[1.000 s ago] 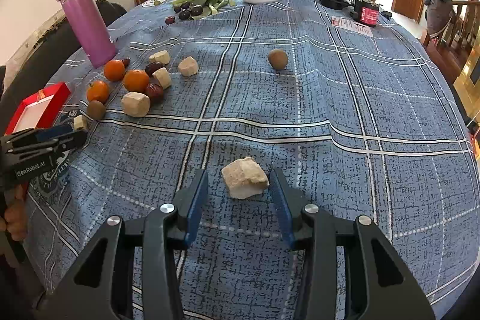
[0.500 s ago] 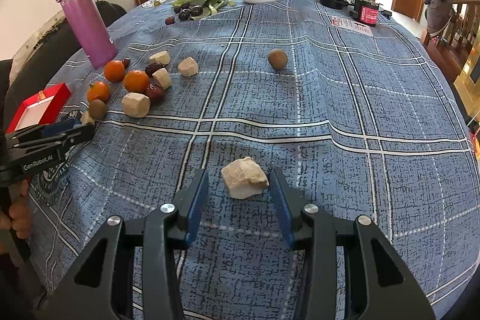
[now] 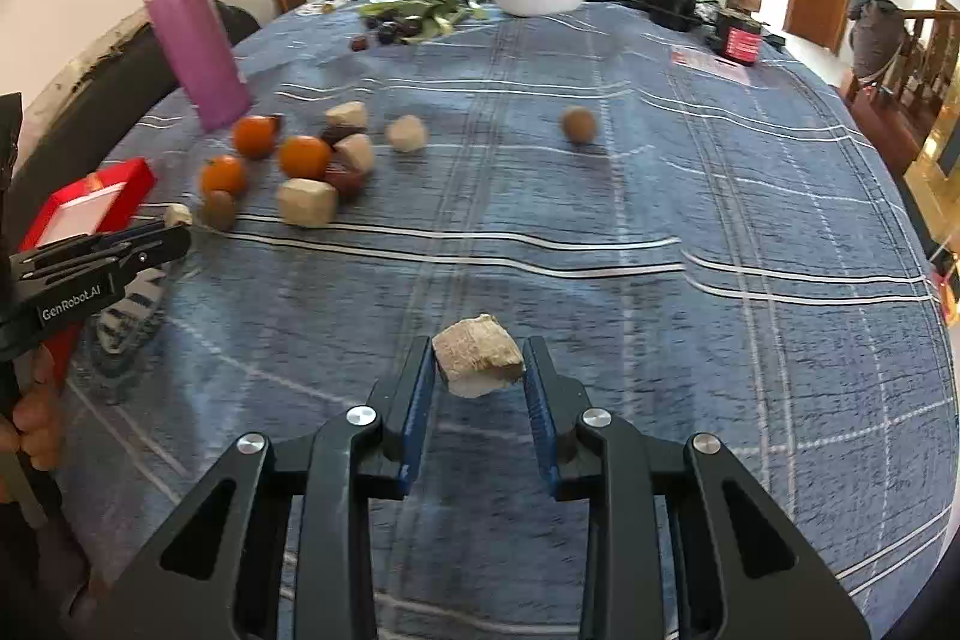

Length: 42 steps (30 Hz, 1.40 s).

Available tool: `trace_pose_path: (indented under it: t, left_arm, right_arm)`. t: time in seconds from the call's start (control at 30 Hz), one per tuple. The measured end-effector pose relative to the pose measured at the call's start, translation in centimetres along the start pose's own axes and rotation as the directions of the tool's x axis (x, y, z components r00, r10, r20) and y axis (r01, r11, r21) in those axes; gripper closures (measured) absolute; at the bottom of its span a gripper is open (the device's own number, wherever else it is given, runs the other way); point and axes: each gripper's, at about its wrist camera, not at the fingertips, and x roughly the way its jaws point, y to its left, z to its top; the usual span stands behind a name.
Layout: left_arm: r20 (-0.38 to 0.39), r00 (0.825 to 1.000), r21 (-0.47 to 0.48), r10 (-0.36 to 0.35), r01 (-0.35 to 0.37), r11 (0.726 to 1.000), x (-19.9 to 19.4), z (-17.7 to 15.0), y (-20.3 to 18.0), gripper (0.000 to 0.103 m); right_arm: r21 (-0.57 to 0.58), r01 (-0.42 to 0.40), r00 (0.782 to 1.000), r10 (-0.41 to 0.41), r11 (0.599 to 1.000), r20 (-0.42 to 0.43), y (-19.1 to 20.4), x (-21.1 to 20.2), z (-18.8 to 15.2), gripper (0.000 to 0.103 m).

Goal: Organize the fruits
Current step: 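Carry both pale cubes to the red-rimmed tray and open both grippers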

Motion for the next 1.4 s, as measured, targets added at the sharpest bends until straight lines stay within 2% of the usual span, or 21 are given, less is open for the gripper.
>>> trace_pose_path:
  t: [0.1, 0.27, 0.4, 0.67, 0.83, 1.0, 1.3, 1.33, 1.4]
  left_arm:
    - [0.045, 0.999, -0.016, -0.027, 0.028, 0.999, -2.6, -0.3, 0.5, 0.081]
    - [0.127, 0.992, -0.036, 0.013, -0.008, 0.999, -7.4, -1.6, 2.4, 0.080]
    - [0.156, 0.982, -0.104, 0.105, -0.089, 0.991, -10.2, -3.2, 5.8, 0.081]
    - [0.107, 0.947, -0.235, 0.303, -0.272, 0.933, -12.4, -7.3, 13.6, 0.081]
    - [0.054, 0.930, -0.264, 0.363, -0.337, 0.904, -12.0, -9.5, 16.2, 0.080]
    - [0.019, 0.916, -0.272, 0.400, -0.380, 0.884, -11.7, -10.9, 17.6, 0.080]
    - [-0.020, 0.904, -0.268, 0.428, -0.417, 0.869, -11.6, -12.3, 18.3, 0.080]
    - [-0.022, 0.904, -0.265, 0.427, -0.417, 0.869, -11.6, -12.3, 18.2, 0.079]
    - [-0.026, 0.901, -0.264, 0.433, -0.424, 0.866, -11.6, -12.2, 18.1, 0.066]
  right_arm:
    - [-0.020, -0.055, 0.998, 0.055, 0.998, 0.008, 1.8, -0.8, 0.3, 0.071]
    - [-0.104, -0.166, 0.986, 0.167, 0.981, 0.008, 7.3, -1.9, 1.0, 0.071]
    - [-0.192, -0.235, 0.971, 0.239, 0.953, -0.005, 13.0, -2.1, 1.2, 0.071]
    - [-0.338, -0.360, 0.930, 0.361, 0.870, -0.061, 23.6, -1.7, 0.5, 0.071]
    - [-0.394, -0.413, 0.908, 0.404, 0.821, -0.111, 28.3, -1.5, -0.8, 0.071]
    - [-0.414, -0.443, 0.896, 0.407, 0.795, -0.177, 30.8, -0.5, -2.3, 0.071]
    - [-0.416, -0.451, 0.891, 0.373, 0.790, -0.258, 32.3, 1.1, -3.3, 0.070]
    - [-0.413, -0.454, 0.889, 0.372, 0.790, -0.266, 32.3, 1.1, -3.3, 0.068]
    - [-0.399, -0.472, 0.880, 0.390, 0.786, -0.272, 31.9, 0.7, -3.0, 0.060]
